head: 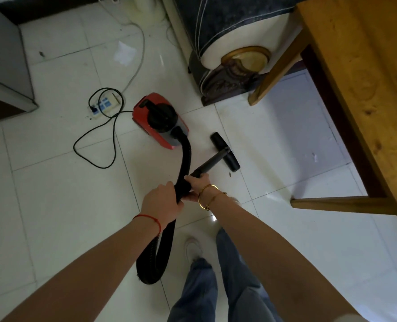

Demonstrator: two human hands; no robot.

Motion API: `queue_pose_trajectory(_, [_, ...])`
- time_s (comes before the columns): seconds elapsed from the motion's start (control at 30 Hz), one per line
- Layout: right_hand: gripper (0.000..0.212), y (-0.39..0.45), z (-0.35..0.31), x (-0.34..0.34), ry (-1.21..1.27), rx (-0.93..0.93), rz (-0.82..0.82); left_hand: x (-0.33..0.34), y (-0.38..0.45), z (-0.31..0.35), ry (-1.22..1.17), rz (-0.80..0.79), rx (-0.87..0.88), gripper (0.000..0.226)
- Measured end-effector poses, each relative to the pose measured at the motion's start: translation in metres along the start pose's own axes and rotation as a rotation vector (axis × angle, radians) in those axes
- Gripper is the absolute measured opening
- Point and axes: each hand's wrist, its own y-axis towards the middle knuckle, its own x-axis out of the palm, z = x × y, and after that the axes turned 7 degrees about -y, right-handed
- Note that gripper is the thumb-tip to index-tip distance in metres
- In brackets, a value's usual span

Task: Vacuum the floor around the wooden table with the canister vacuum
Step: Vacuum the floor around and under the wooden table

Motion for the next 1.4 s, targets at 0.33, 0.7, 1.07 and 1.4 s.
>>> queue_pose_trajectory(0.33, [0.054,0.003,-0.011,0.001,-0.051,0.014,0.002,0.0,0.006,0.003,-0.053,0.016,-0.035,0.029])
queue_pose_trajectory(0.7, [0.056,0.035,-0.095,-0.056,-0.082,-0.022,-0.023,-0.023,0.071,0.077,-0.113,0.009,-0.032,0.029])
queue_pose_trajectory(1.07, [0.052,0.064,-0.181,-0.112,-0.111,-0.004,0.056,-0.04,0.139,0.158,-0.138,-0.021,-0.007,0.027])
queue_pose_trajectory(1.4, [0.032,0.062,-0.197,-0.121,-0.026,0.003,0.072,-0.048,0.135,0.178,0.063,0.111,0.102,0.03])
